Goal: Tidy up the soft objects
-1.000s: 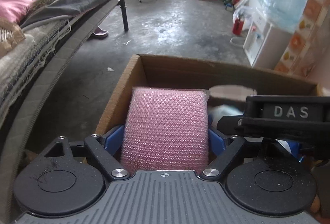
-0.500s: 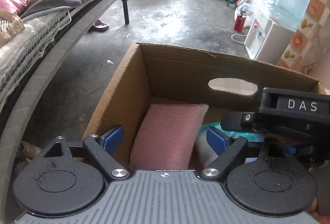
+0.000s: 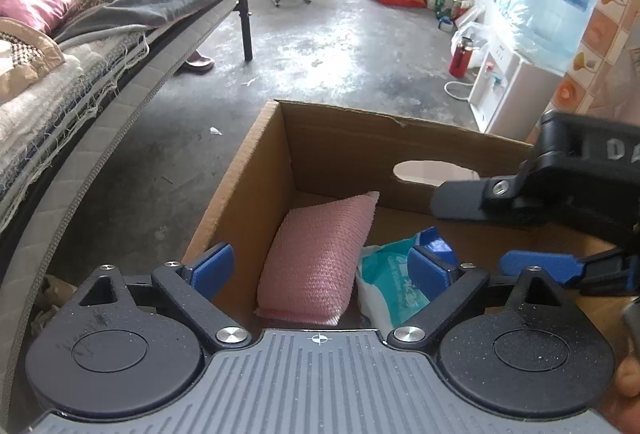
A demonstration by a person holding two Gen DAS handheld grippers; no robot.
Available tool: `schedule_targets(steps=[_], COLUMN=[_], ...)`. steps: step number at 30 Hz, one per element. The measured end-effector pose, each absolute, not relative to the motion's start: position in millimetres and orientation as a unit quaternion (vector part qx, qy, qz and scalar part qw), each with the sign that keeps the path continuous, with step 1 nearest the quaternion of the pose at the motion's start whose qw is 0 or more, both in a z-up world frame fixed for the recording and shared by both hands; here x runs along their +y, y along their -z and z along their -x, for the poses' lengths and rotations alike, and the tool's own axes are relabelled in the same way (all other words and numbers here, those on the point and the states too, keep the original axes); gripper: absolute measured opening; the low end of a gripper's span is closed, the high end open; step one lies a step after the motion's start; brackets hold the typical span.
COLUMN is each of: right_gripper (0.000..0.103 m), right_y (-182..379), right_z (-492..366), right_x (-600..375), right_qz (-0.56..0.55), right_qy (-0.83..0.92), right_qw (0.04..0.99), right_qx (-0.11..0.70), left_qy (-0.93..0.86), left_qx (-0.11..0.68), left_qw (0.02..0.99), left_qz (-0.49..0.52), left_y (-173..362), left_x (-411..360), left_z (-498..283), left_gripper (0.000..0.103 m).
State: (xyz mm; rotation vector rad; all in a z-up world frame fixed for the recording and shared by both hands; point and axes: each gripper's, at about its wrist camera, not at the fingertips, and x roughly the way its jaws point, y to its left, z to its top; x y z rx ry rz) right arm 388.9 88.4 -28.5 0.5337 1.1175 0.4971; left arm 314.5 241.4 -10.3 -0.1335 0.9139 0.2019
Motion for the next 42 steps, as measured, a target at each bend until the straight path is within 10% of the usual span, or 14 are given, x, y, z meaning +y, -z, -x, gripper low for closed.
schedule_targets(steps=[24, 42], right_gripper=[0.102, 0.103], right_y=[-99.2, -43.7], right_z=[-199.3, -65.5], right_x=[-77.2, -235.8], right_qz=[-0.178, -0.228], right_qy=[-0.35, -0.293], right_qw=[0.847, 0.869], right_qx=[0.359, 0.327], left_qy=[-0.046, -0.005], left_qx=[0.382, 0.327], left_qw=[0.922, 0.94], left_qz=[0.044, 0.098], left_y=[-77.6, -46.6], left_x=[188.7, 139.4], left_z=[-151.0, -32.8], left_gripper=[0.102, 0.102])
